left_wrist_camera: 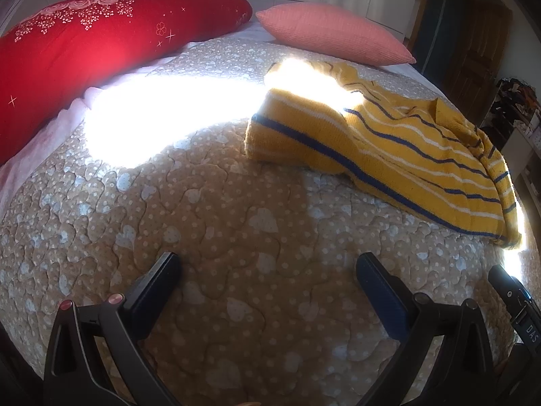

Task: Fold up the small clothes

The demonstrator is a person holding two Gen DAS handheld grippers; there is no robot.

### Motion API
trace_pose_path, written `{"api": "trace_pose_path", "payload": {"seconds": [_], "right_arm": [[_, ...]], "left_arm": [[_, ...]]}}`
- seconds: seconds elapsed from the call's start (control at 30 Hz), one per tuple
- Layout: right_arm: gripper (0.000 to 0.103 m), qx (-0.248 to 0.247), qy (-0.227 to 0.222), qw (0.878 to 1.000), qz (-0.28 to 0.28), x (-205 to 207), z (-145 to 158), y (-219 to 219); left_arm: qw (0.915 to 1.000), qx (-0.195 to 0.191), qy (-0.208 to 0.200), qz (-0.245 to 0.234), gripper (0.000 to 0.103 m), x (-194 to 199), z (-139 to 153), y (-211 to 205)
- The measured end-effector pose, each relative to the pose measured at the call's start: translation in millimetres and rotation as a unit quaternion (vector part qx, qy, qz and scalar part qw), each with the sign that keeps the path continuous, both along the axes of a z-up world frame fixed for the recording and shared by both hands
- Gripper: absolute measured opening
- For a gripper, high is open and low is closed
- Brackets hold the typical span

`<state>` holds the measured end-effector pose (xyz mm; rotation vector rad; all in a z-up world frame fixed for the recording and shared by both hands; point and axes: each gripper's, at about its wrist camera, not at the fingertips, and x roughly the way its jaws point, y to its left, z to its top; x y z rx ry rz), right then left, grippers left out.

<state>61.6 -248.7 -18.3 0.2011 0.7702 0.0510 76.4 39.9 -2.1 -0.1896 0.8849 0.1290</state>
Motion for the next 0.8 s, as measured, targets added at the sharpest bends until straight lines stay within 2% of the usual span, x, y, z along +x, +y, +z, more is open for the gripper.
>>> {"api": "trace_pose_path", "payload": {"seconds": [0.3,0.8], "right_arm": [[0.103,0.000,0.000,1.000,0.000,-0.1,0.0,0.0],[0.103,0.000,0.000,1.000,0.000,-0.1,0.0,0.1]], "left_arm": [[1.0000,-0.006,0.004,-0.001,0.103,1.4,-2.1,3.6],[0.9999,0.015,0.006,-0.003,0.103,3.8,-5.6,-4.4]]}}
